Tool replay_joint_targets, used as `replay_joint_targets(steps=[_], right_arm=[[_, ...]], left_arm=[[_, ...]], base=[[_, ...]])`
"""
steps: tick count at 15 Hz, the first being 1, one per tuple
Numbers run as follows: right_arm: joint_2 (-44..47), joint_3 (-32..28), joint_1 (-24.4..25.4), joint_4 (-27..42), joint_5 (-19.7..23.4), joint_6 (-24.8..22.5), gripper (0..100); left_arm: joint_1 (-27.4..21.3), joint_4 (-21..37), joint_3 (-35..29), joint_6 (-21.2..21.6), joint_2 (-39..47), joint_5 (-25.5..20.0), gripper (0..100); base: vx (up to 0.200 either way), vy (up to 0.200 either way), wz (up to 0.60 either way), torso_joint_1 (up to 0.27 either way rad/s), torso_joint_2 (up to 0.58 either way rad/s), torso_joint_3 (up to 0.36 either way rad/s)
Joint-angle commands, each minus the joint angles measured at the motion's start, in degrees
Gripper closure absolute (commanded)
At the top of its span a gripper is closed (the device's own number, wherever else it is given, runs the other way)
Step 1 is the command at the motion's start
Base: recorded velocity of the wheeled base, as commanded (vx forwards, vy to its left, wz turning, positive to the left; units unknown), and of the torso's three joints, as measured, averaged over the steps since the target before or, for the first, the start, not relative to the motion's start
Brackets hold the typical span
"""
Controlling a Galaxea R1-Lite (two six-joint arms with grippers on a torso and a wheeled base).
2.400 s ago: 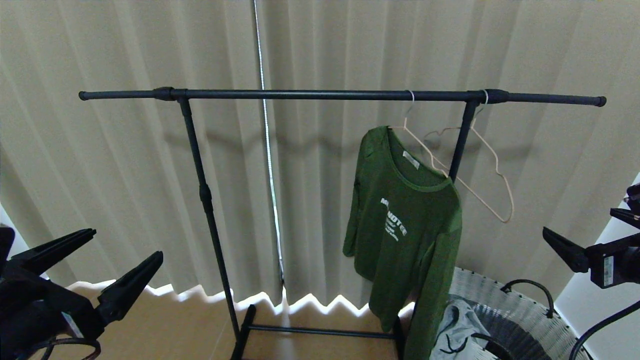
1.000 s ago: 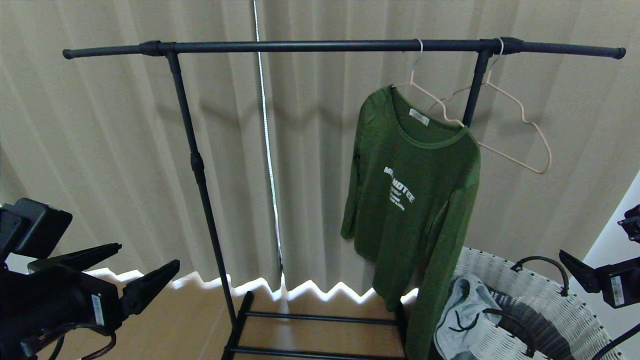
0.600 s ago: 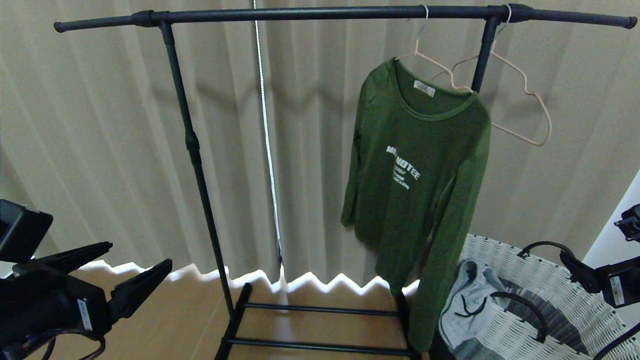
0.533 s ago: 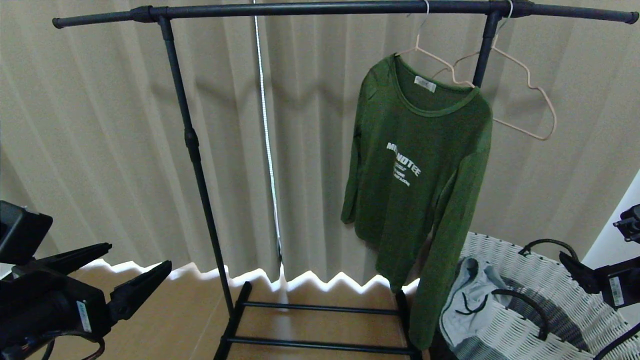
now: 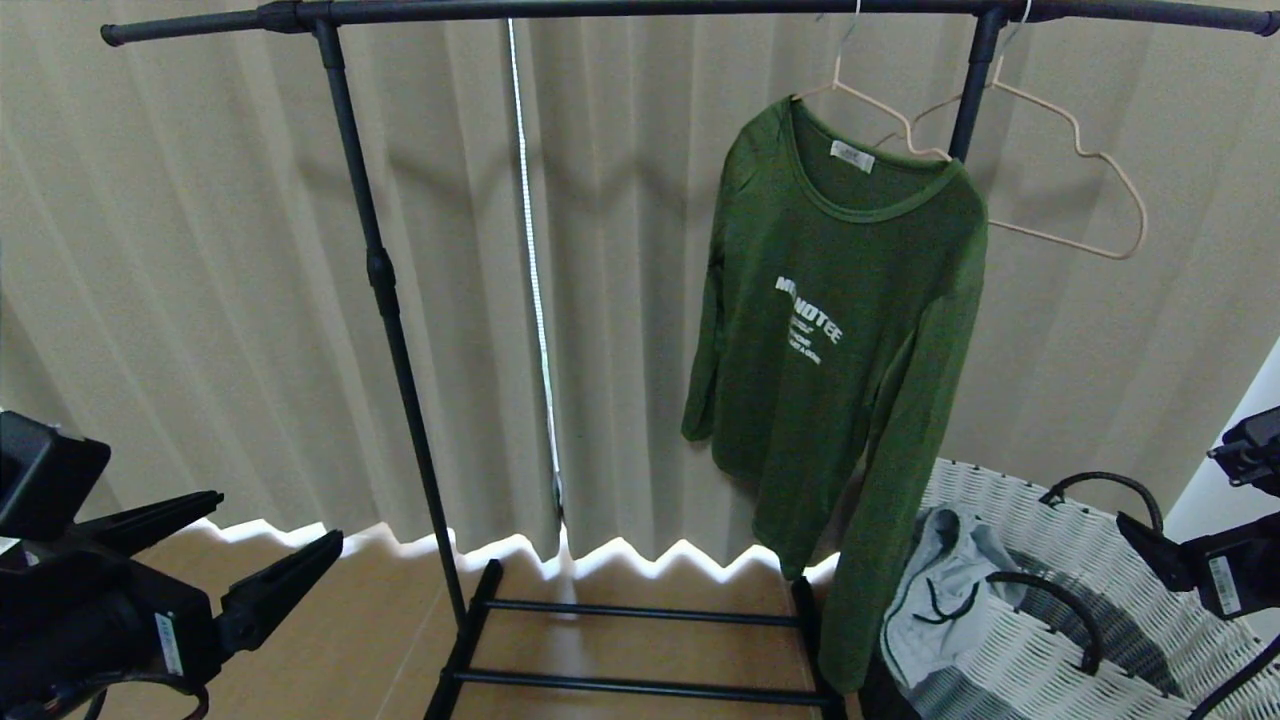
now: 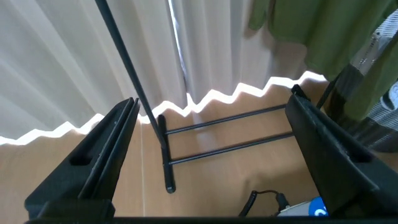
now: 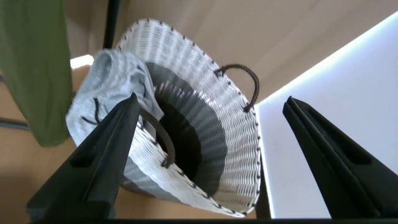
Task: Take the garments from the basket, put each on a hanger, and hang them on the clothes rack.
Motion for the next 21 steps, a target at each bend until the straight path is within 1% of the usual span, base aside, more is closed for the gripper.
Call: replay_joint_targets(steps=[1,2,5,12,14,15,18,21], right_arm=[[2.0,0.2,-0.9,0.1,0.0,-0.2,0],[3.4,0.1,-1.1,0.0,0.0,-0.8,0],[6.8,0.2,-1.3,0.3,0.2,-1.1,0],[14.0,1.1,-1.0,0.1,0.6,-0.9,0],[16.5,1.6,0.7,-0.1,2.1,-0.9,0],[17.9,1.6,2.2,0.0,3.4,-0.9,0],[19.5,1.6,5.3,0.4,3.7,-1.0,0],[19.6,1.9,5.7,0.6,3.4,-1.2,0]], left_arm=[[0.0,0.0,0.5,0.7,-0.3,0.0,0],[0.0,0.0,1.1,2.1,-1.5,0.0,0],[0.0,0.1,0.0,2.1,-1.5,-0.1,0],[0.0,0.1,0.2,2.1,-0.7,-0.1,0],[0.0,0.1,0.4,2.3,-0.6,-0.1,0],[-0.1,0.0,0.5,2.3,-0.7,-0.1,0],[-0.1,0.0,0.5,2.3,-0.7,-0.1,0],[0.0,0.0,0.4,2.2,-0.7,-0.1,0]], base=[[0.000,0.000,0.00,0.000,0.00,0.000],[0.000,0.000,0.00,0.000,0.00,0.000],[0.000,0.000,0.00,0.000,0.00,0.000],[0.200,0.000,0.00,-0.002,0.00,0.006],[0.200,0.000,0.00,0.002,0.00,0.000],[0.000,0.000,0.00,0.000,0.00,0.000],[0.000,0.000,0.00,0.000,0.00,0.000],[0.000,0.000,0.00,0.000,0.00,0.000]])
